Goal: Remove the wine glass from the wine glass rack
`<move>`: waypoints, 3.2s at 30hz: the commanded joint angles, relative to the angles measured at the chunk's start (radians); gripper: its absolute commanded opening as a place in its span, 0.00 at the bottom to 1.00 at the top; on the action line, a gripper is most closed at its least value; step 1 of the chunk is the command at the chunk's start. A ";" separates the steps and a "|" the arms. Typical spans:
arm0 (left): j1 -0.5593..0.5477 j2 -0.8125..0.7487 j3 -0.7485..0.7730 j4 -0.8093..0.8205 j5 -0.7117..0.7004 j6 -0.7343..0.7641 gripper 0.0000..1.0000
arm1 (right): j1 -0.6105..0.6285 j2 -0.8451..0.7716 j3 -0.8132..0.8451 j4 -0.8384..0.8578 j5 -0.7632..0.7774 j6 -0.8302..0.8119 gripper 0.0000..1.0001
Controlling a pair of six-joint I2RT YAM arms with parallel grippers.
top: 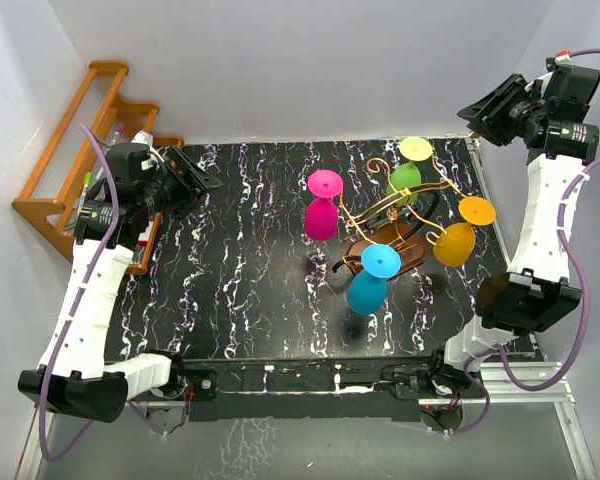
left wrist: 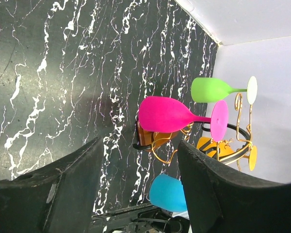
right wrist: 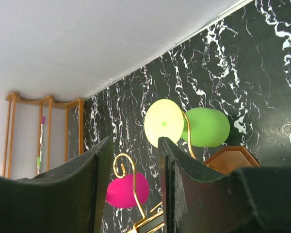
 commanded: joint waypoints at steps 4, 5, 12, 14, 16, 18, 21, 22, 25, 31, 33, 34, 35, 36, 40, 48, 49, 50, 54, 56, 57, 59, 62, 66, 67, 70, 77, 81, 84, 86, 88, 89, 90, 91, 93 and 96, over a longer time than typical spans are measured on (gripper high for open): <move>-0.003 -0.020 -0.018 -0.001 0.024 -0.010 0.59 | -0.001 0.048 -0.035 -0.018 -0.082 -0.056 0.41; -0.003 -0.020 -0.021 0.000 0.025 -0.010 0.59 | 0.000 0.053 -0.036 -0.022 -0.085 -0.059 0.41; -0.003 -0.018 -0.037 0.000 0.030 -0.013 0.59 | 0.021 0.094 -0.034 -0.065 -0.086 -0.087 0.42; -0.003 -0.019 -0.038 -0.001 0.029 -0.013 0.59 | 0.028 0.094 -0.036 -0.070 -0.077 -0.089 0.42; -0.003 -0.019 -0.041 -0.001 0.029 -0.012 0.59 | 0.037 0.117 -0.037 -0.079 -0.072 -0.097 0.42; -0.003 -0.019 -0.043 -0.001 0.028 -0.012 0.58 | 0.054 0.135 -0.037 -0.085 -0.063 -0.103 0.42; -0.003 -0.020 -0.047 -0.004 0.028 -0.011 0.58 | 0.086 0.142 -0.037 -0.085 -0.031 -0.105 0.42; -0.003 -0.020 -0.048 -0.006 0.027 -0.010 0.58 | 0.094 0.144 -0.037 -0.087 -0.018 -0.104 0.42; -0.003 -0.022 -0.047 -0.010 0.022 -0.007 0.58 | 0.109 0.146 -0.046 -0.091 0.012 -0.097 0.42; -0.003 -0.020 -0.043 -0.015 0.015 -0.004 0.58 | 0.114 0.133 -0.035 -0.118 0.090 -0.095 0.42; -0.003 -0.019 -0.045 -0.017 0.017 -0.004 0.58 | 0.115 0.132 -0.027 -0.138 0.110 -0.099 0.42; -0.003 -0.017 -0.046 -0.017 0.017 -0.004 0.58 | 0.116 0.131 -0.027 -0.143 0.120 -0.100 0.42; -0.003 -0.017 -0.047 -0.015 0.017 -0.004 0.58 | 0.114 0.127 -0.032 -0.144 0.124 -0.102 0.42; -0.003 -0.017 -0.049 -0.014 0.018 -0.004 0.58 | 0.115 0.123 -0.041 -0.139 0.123 -0.102 0.42; -0.003 -0.013 -0.051 -0.011 0.021 -0.004 0.58 | 0.116 0.120 -0.062 -0.111 0.107 -0.099 0.42; -0.003 -0.014 -0.054 -0.014 0.017 -0.002 0.58 | 0.119 0.148 -0.034 -0.100 0.107 -0.098 0.42; -0.003 -0.014 -0.055 -0.014 0.017 -0.003 0.58 | 0.120 0.149 -0.034 -0.096 0.107 -0.098 0.42; -0.003 -0.014 -0.055 -0.013 0.017 -0.003 0.58 | 0.120 0.150 -0.032 -0.092 0.108 -0.098 0.42; -0.003 -0.009 -0.055 -0.012 0.017 -0.001 0.58 | 0.121 0.160 -0.022 -0.086 0.110 -0.099 0.42; -0.003 -0.009 -0.055 -0.012 0.017 -0.002 0.58 | 0.123 0.160 -0.021 -0.074 0.124 -0.099 0.42; -0.003 -0.008 -0.055 -0.012 0.016 -0.002 0.58 | 0.123 0.161 -0.019 -0.072 0.125 -0.099 0.42; -0.003 -0.006 -0.055 -0.012 0.015 -0.002 0.58 | 0.124 0.169 -0.014 -0.066 0.117 -0.100 0.42; -0.003 -0.003 -0.054 -0.012 0.015 -0.001 0.58 | 0.126 0.166 -0.018 -0.045 0.117 -0.097 0.42; -0.003 0.001 -0.051 -0.012 0.014 0.001 0.58 | 0.130 0.164 -0.009 -0.026 0.115 -0.088 0.41; -0.003 0.002 -0.050 -0.012 0.014 0.002 0.58 | 0.132 0.164 -0.006 -0.024 0.118 -0.088 0.41; -0.003 0.005 -0.050 -0.014 0.013 0.002 0.58 | 0.135 0.167 0.009 -0.029 0.124 -0.087 0.41; -0.003 0.012 -0.054 -0.012 0.012 0.002 0.58 | 0.143 0.162 0.037 -0.090 0.123 -0.089 0.41; -0.003 0.013 -0.060 -0.011 0.012 0.002 0.58 | 0.148 0.134 0.008 -0.108 0.122 -0.096 0.41; -0.003 0.015 -0.063 -0.008 0.012 0.002 0.58 | 0.154 0.119 -0.008 -0.118 0.114 -0.096 0.41; -0.003 0.018 -0.066 -0.006 0.015 0.002 0.58 | 0.160 0.116 -0.013 -0.122 0.106 -0.096 0.41; -0.003 0.018 -0.067 -0.003 0.017 0.002 0.58 | 0.169 0.113 -0.013 -0.121 0.114 -0.093 0.41; -0.003 0.020 -0.068 -0.003 0.018 0.002 0.58 | 0.172 0.114 -0.013 -0.120 0.116 -0.091 0.41; -0.002 0.020 -0.068 -0.003 0.019 0.001 0.58 | 0.174 0.115 -0.014 -0.123 0.118 -0.089 0.41; -0.002 0.021 -0.068 -0.003 0.021 0.001 0.58 | 0.177 0.117 -0.014 -0.125 0.119 -0.086 0.41; -0.004 0.019 -0.067 -0.004 0.019 0.002 0.58 | 0.185 0.121 -0.015 -0.129 0.130 -0.082 0.41; -0.003 0.015 -0.069 -0.009 0.019 0.003 0.58 | 0.195 0.127 -0.015 -0.136 0.151 -0.074 0.41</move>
